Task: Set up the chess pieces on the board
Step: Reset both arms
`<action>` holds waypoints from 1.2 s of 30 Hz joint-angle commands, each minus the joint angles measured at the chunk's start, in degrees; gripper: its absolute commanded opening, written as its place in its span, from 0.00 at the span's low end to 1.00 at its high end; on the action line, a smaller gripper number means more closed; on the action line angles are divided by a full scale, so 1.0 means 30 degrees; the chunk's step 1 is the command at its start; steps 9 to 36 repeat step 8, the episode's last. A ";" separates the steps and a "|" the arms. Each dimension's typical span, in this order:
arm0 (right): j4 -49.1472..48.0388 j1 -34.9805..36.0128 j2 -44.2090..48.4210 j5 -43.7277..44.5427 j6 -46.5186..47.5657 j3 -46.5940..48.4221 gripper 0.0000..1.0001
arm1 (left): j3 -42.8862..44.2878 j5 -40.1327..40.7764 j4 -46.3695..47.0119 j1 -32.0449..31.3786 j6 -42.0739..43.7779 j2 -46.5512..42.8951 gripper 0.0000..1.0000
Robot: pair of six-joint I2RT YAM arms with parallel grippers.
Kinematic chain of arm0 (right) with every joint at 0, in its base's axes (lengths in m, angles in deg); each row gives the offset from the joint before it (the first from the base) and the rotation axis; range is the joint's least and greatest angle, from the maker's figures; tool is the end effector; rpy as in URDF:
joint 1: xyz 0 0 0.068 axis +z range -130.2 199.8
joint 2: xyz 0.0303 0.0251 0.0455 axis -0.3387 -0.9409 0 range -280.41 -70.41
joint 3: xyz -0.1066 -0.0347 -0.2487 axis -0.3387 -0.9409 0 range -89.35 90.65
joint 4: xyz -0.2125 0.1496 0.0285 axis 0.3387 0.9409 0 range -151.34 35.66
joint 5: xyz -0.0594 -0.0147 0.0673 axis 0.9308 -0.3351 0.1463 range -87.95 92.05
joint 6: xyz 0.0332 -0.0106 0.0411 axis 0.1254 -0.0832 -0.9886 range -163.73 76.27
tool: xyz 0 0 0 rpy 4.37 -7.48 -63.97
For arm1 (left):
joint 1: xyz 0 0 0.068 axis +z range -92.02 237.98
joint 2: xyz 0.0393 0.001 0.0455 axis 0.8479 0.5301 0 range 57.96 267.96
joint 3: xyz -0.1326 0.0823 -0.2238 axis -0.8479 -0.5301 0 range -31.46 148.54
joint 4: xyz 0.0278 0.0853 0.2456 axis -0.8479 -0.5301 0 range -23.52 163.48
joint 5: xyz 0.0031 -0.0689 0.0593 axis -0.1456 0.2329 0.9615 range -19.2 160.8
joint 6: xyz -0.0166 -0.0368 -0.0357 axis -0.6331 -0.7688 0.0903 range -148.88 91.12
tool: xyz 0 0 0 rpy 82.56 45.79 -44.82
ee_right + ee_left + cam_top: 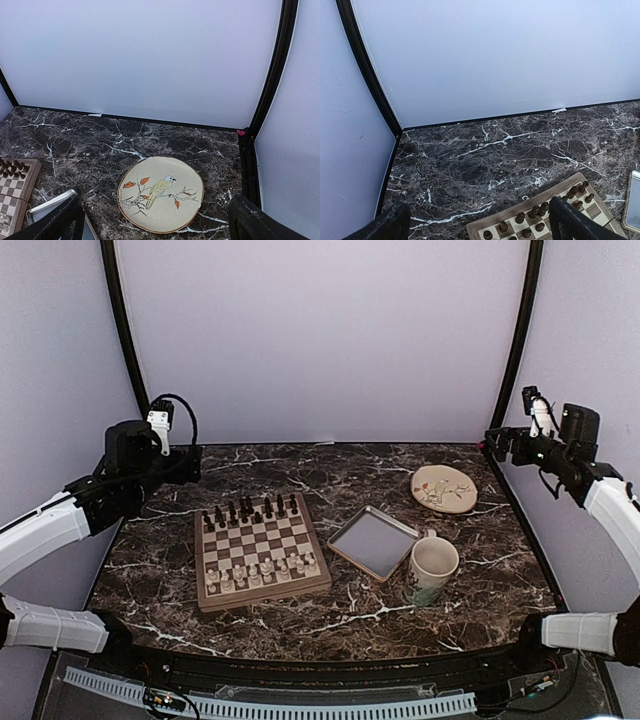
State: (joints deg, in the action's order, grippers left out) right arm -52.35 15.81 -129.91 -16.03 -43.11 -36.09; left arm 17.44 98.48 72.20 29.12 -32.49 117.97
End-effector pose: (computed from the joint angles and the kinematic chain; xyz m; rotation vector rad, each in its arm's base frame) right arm 0.2404 -0.0057 0.3457 -0.1674 1.8219 0.2329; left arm 0.2209 -0.1029 0.3313 0.0436 1.7615 0.0200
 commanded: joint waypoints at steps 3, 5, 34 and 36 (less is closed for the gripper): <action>-0.0894 -0.0312 0.0065 -0.1171 -0.0561 0.0264 1.00 | 0.0036 -0.0042 0.0384 0.0058 0.0181 0.0019 0.99; -0.1065 -0.0530 -0.0073 -0.1676 -0.0794 0.0167 1.00 | 0.0017 -0.0171 0.0353 0.0062 0.0180 0.0064 0.99; -0.1385 -0.0894 -0.0076 -0.1828 -0.1145 -0.0121 1.00 | -0.0018 -0.0197 0.0311 0.0060 0.0195 0.0095 0.99; -0.1385 -0.0894 -0.0076 -0.1828 -0.1145 -0.0121 1.00 | -0.0018 -0.0197 0.0311 0.0060 0.0195 0.0095 0.99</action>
